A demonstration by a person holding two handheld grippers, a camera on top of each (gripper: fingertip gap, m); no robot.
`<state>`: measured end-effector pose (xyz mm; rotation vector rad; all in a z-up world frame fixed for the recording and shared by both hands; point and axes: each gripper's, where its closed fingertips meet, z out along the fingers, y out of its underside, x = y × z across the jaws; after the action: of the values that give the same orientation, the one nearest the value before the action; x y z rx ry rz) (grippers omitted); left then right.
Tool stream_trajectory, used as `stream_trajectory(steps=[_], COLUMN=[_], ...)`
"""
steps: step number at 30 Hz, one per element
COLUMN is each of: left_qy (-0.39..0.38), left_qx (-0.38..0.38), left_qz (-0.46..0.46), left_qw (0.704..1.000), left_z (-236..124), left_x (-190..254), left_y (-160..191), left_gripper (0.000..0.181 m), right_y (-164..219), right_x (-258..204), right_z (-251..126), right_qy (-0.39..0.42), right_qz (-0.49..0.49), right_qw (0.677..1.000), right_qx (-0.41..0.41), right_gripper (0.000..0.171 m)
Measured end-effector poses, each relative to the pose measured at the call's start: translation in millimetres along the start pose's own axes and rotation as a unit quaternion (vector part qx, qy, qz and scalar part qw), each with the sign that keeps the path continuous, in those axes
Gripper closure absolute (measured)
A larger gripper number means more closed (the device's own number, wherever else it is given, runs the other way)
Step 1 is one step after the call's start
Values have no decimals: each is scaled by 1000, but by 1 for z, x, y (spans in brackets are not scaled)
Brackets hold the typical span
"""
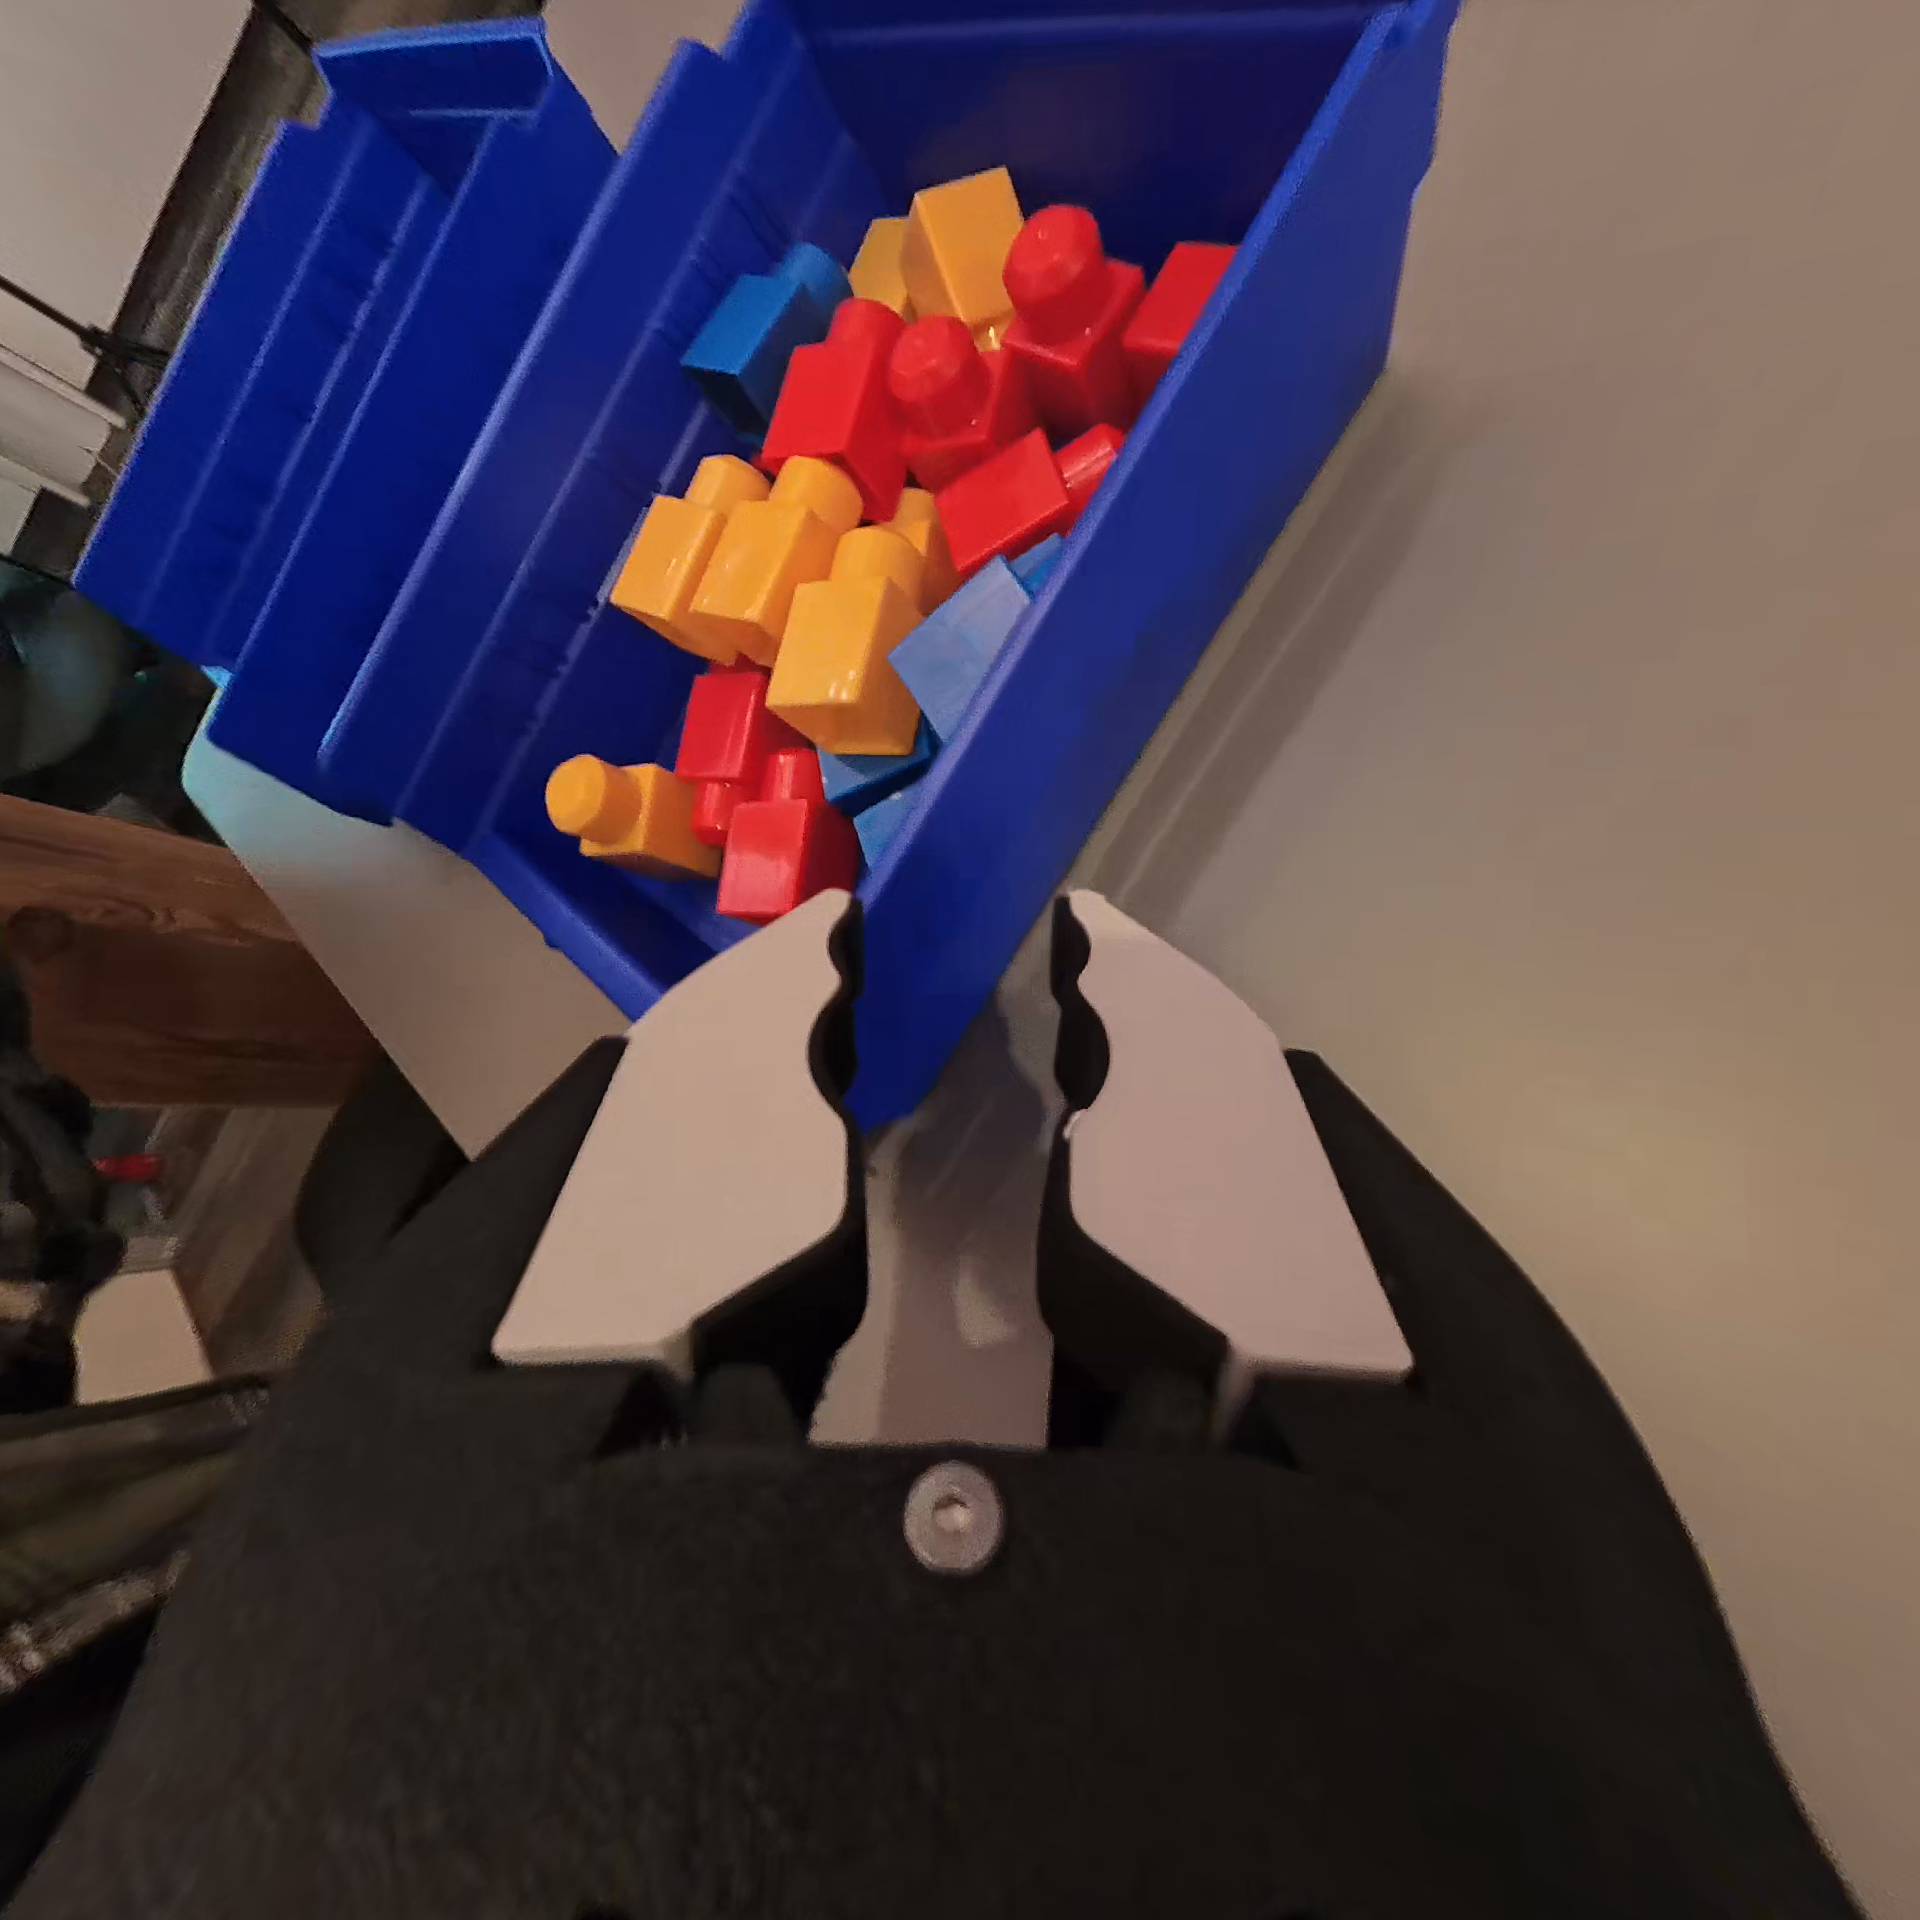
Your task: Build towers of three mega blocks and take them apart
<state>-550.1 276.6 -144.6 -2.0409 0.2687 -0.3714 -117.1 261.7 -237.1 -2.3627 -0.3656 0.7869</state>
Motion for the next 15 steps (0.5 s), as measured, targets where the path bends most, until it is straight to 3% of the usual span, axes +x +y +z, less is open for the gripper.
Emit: stream_trajectory(steps=[3, 7, 15], left_qy=[-47, -69, -112], left_qx=[-40, -123, -212], left_qz=[-7, -23, -74], left_qw=[998, 990, 968], left_z=[6, 24, 47], left_x=[-38, -74, -118], left_y=[5, 24, 65], left_gripper=[61, 83, 87], right_y=[14, 35, 59], right_x=[12, 24, 32], right_z=[-26, -48, -66], right_qy=[15, 9, -2], right_qz=[-28, -13, 13], right_qw=[999, 999, 999], right_qx=[25, 48, 50], right_gripper=[134, 135, 133])
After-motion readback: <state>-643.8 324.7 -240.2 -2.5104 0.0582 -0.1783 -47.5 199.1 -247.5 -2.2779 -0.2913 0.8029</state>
